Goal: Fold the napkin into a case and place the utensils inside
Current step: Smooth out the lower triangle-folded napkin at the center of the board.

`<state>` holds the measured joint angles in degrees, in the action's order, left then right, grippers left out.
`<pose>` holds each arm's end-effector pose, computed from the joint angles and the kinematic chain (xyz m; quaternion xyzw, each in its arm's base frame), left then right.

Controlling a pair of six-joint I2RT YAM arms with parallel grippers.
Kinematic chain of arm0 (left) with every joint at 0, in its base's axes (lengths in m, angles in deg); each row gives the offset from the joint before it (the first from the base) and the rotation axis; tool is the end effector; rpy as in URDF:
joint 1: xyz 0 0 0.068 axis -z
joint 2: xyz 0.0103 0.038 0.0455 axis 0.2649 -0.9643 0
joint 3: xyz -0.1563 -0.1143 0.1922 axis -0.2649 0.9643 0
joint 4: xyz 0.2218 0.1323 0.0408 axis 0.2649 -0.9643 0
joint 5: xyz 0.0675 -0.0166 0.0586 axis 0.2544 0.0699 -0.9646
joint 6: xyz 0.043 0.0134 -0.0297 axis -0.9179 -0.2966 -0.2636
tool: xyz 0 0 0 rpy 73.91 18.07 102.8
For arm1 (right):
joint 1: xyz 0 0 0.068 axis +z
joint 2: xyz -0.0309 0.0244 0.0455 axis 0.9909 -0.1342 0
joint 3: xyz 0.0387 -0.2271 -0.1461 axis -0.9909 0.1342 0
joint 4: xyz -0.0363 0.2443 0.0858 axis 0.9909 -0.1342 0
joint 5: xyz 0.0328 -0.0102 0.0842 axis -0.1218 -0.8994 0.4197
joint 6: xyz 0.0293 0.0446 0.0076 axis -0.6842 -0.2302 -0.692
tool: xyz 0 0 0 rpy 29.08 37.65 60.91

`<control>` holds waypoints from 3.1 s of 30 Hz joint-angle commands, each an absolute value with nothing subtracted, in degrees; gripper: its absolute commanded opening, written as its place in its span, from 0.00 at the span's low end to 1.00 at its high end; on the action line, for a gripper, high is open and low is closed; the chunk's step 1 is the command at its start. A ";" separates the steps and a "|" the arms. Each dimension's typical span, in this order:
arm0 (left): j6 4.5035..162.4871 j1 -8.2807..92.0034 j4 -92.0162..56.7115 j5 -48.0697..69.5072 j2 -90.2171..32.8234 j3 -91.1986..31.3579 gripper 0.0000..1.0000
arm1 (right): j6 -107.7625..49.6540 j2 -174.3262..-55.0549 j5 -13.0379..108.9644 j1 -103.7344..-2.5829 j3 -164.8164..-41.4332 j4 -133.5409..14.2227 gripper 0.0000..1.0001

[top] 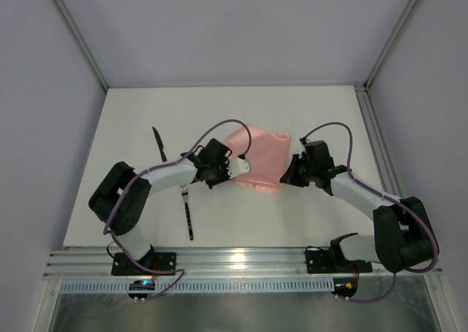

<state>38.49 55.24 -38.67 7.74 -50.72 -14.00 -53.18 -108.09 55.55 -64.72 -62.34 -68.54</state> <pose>0.2532 -0.2158 0.1643 0.5857 0.7672 -0.0590 0.2548 0.2330 0.0835 0.1759 0.0621 0.9278 0.2554 0.2647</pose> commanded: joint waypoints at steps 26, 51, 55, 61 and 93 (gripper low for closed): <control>35.80 66.41 -33.21 7.38 -48.37 -14.88 0.43 | -56.51 -108.49 65.28 -62.69 -56.23 -58.36 0.04; 37.37 68.18 -33.73 12.65 -52.26 -19.89 0.38 | -57.39 -108.06 70.20 -63.21 -56.49 -55.90 0.04; 39.30 68.27 -34.70 12.65 -52.69 -21.73 0.41 | -58.62 -106.30 70.64 -63.21 -56.85 -55.90 0.04; 39.92 68.71 -34.52 12.13 -56.03 -23.76 0.43 | -59.42 -104.54 71.08 -63.30 -57.02 -56.51 0.04; 44.84 68.71 -34.78 11.16 -57.09 -25.60 0.00 | -58.01 -102.17 67.84 -67.69 -54.13 -58.71 0.23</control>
<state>42.70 68.97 -35.07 11.87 -59.72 -23.22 -59.15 -105.22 70.08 -67.17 -54.89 -57.79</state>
